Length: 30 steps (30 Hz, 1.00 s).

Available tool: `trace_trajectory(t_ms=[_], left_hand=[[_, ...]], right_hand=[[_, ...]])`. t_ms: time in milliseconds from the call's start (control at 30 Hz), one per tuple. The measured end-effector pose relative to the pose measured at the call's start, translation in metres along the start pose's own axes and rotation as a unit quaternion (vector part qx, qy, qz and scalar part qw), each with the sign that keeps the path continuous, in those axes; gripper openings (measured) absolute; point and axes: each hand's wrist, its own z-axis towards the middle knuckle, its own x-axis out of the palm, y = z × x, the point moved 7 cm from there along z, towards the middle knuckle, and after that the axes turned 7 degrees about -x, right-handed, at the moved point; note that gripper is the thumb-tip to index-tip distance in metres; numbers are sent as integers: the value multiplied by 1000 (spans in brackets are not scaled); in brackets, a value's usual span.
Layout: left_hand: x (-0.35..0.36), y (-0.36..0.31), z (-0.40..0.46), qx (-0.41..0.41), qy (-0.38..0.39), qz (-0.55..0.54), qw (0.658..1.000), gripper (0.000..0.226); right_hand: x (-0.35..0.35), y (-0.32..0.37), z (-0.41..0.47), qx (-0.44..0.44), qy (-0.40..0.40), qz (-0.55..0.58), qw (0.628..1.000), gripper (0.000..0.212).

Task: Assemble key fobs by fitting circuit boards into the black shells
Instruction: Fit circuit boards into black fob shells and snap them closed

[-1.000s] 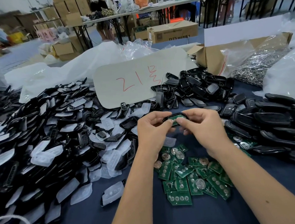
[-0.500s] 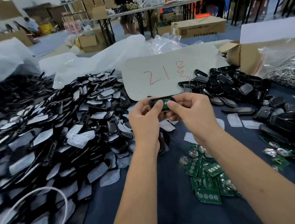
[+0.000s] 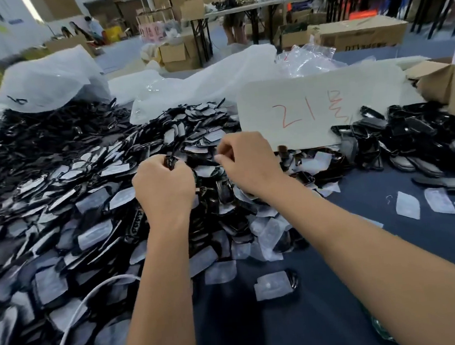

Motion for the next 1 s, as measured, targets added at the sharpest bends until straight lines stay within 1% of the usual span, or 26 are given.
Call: trace_trajectory(t_ms=[67,133,167,233,300,367,500,567,633,700,767,833,900,933,967,1000], left_hand=[[1,-1,2,2,-2,24,1000,36],[1,1,4,-5,-11,40,999,32],[1,1,4,-9,-14,45,999,31],[1,1,5,-13,-16,48,999,31],[2,2,7,-19,-20,52,998,32],[1,0,7,-19,-25,57,998,32],[0,-16,0,7,-56,37,998,19],[2,-25,-6,14,-68,16,997,18],[7,-36,-15,18,-72,0,997,20],[13,-45,-24,29,-71,-16,997,23],[17,-52,-32,47,-74,-26,996,22],[22,-59,-40,59,-74,-51,994,20],[34,-62,-52,50,-46,-109,992,25],[49,-65,-62,46,0,-145,988,26],[69,-68,-73,41,67,-165,983,25],[94,-74,-90,44,147,-159,975,23]], right_hand=[[12,15,10,-66,58,-62,994,28],[30,26,14,-112,136,-158,972,34],[37,27,14,-121,160,-186,962,31],[42,28,12,-126,170,-212,954,22],[40,28,11,-122,152,-214,957,16],[35,27,8,-111,126,-206,964,17],[13,15,-2,-70,68,-124,987,24],[7,14,-10,-73,59,-110,989,19],[9,14,-20,-82,69,-103,989,13],[8,14,-28,-89,61,-75,991,11],[-7,10,-33,-87,10,-63,994,12],[-34,-6,-41,-54,-50,-57,996,14],[-69,-38,-57,16,-113,-11,993,14],[-89,-60,-71,63,-148,21,987,14],[-106,-81,-87,108,-180,57,976,12],[-123,-103,-107,151,-210,93,961,9]])
